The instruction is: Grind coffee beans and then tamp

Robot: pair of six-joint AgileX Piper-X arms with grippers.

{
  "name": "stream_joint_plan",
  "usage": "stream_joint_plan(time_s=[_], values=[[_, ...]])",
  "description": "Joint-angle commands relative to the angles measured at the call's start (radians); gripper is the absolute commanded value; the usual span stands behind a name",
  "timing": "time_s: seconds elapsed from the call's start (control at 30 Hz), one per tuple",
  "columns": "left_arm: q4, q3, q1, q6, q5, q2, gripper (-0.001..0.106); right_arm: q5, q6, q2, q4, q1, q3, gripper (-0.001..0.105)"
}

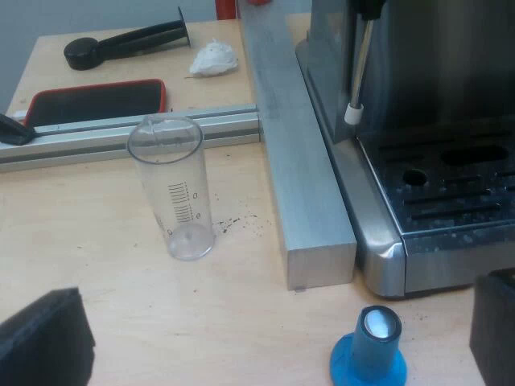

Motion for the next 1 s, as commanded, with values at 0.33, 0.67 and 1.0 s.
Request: stream_joint_plan(time_s=[0.33,0.67,1.0], values=[[-0.013,-0.009,-0.005,0.004,0.130,-0.113,0.098,-0.006,0.103,-0.035,0.005,0.009,-0.028,0.070],[-0.013,-0.129,-0.110,0.004,0.164,0.019,0.098,-0.007,0.085,0.127,0.135,0.179,-0.215,0.070],[-0.048,-0.177,-0.299,0.011,0.292,0.174,0.098,-0.019,0.034,0.324,0.162,0.366,-0.382,0.070]])
